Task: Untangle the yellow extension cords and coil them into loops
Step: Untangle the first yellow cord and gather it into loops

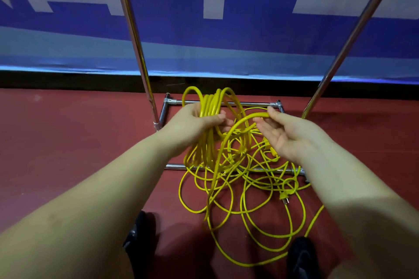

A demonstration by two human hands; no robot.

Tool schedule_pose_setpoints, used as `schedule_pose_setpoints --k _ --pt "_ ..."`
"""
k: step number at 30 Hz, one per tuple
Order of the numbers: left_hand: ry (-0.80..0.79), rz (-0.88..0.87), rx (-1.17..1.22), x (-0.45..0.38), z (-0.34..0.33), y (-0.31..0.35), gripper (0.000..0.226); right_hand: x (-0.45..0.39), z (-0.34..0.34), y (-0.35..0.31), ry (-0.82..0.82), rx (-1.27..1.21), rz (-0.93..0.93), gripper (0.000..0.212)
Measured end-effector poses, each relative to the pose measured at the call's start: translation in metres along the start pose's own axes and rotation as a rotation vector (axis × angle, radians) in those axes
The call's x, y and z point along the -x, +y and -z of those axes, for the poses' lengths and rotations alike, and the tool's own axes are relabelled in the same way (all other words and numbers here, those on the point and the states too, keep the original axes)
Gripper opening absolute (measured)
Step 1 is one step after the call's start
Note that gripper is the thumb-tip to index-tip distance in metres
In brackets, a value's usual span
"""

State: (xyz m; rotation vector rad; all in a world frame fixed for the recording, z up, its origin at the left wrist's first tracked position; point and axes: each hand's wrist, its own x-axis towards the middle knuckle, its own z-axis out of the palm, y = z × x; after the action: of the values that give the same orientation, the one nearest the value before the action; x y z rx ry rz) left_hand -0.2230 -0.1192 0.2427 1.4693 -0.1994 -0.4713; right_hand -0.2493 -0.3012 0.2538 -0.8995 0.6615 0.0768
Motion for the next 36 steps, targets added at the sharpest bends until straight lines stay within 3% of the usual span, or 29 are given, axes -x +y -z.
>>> schedule_pose_setpoints --k 4,8,14,18,20,23,25,27,30,33,36 --pt "-0.029 0.040 -0.038 -0.002 -0.003 -0.003 0.005 0.001 0.000 -0.003 0.004 -0.084 -0.038 0.014" --pt "-0.056 0.054 -0.250 0.000 -0.005 -0.005 0.005 0.001 -0.001 -0.007 0.001 -0.161 -0.023 0.016" --pt "-0.171 0.104 -0.204 0.001 -0.009 -0.006 0.008 -0.003 0.000 -0.005 0.028 -0.132 0.016 0.015" --pt "-0.133 0.124 -0.120 0.002 -0.010 -0.008 0.006 -0.002 -0.003 -0.004 -0.037 -0.054 0.026 0.015" --pt "-0.072 0.114 -0.039 0.001 -0.011 -0.008 0.005 0.003 -0.004 -0.001 -0.066 0.168 0.056 0.020" --pt "0.036 0.084 0.028 -0.003 -0.013 -0.008 0.008 0.010 -0.003 0.014 -0.040 0.926 0.259 0.028" --pt "0.115 0.072 0.102 -0.004 -0.013 -0.007 0.014 0.014 -0.002 0.027 -0.103 1.247 0.326 0.036" --pt "0.187 0.071 0.206 -0.005 -0.014 -0.005 0.016 0.016 -0.002 0.039 -0.293 1.351 0.275 0.037" --pt "0.305 0.080 0.290 -0.008 -0.011 -0.003 0.014 0.015 0.000 0.049 -0.556 1.368 0.208 0.017" --pt "0.409 0.087 0.409 -0.012 0.001 0.001 0.019 0.012 0.010 0.047 -0.587 1.592 0.194 0.008" --pt "0.478 0.103 0.387 -0.014 0.016 0.006 0.025 0.003 0.021 0.042 -0.556 1.898 0.180 0.016"
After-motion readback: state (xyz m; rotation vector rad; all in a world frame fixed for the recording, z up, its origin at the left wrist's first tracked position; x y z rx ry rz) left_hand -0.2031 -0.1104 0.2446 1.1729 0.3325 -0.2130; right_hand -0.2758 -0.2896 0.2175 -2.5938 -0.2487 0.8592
